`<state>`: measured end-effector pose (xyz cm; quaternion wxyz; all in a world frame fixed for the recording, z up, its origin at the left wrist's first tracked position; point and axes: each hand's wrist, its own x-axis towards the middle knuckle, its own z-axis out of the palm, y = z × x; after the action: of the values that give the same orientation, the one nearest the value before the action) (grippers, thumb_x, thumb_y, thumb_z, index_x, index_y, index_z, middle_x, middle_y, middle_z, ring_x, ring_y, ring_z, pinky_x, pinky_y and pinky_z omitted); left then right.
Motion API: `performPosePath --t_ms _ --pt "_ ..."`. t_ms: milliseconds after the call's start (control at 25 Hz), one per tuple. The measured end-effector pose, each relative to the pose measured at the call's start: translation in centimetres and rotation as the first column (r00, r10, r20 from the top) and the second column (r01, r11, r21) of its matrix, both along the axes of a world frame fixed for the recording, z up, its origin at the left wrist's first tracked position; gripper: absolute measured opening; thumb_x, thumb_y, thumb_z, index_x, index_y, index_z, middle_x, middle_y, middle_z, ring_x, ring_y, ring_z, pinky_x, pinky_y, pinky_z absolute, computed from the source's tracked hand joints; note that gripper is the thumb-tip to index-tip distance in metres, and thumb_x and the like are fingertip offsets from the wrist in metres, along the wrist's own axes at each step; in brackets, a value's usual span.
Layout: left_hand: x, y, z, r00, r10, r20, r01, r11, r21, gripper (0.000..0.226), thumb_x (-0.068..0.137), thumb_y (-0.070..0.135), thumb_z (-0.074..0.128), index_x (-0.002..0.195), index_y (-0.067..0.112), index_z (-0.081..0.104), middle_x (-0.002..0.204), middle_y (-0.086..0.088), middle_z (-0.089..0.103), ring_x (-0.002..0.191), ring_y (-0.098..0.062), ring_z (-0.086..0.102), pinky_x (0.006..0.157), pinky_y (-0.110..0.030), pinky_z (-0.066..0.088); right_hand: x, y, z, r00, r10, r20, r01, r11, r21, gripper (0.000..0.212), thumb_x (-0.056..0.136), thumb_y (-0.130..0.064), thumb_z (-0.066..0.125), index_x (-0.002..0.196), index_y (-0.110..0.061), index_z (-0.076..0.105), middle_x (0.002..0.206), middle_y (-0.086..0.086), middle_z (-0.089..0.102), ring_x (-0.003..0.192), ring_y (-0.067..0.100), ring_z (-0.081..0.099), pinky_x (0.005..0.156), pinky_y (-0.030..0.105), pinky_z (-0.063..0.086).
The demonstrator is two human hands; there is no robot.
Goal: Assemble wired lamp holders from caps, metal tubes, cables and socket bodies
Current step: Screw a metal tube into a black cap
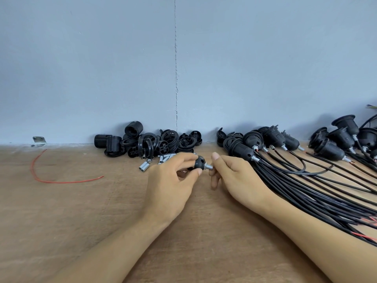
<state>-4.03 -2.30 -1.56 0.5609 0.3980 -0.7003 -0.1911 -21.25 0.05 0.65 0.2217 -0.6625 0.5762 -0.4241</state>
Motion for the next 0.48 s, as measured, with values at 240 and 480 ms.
performPosePath --t_ms 240,480 --pt "-0.1 -0.08 0.16 0.999 -0.021 -0.029 0.022 1.0 0.022 0.035 0.079 0.007 0.084 0.101 0.033 0.074 0.088 0.021 0.076 0.086 0.007 0.07 0.079 -0.007 0.05 0.14 0.17 0.09 0.999 0.027 -0.044 -0.029 0.999 -0.039 0.028 0.101 -0.034 0.055 0.076 -0.022 0.062 0.067 -0.002 0.071 0.056 -0.001 0.052 0.058 0.012 0.037" --pt "-0.19 0.27 0.24 0.999 -0.018 0.045 0.017 1.0 0.002 0.025 0.084 0.015 0.08 0.083 0.039 0.074 0.087 0.03 0.073 0.086 0.011 0.067 0.079 -0.003 0.045 -0.28 -0.4 -0.01 0.999 -0.045 0.005 0.045 0.998 -0.042 0.039 0.103 -0.041 0.046 0.074 -0.019 0.059 0.06 -0.006 0.061 0.055 0.003 0.051 0.057 0.016 0.04"
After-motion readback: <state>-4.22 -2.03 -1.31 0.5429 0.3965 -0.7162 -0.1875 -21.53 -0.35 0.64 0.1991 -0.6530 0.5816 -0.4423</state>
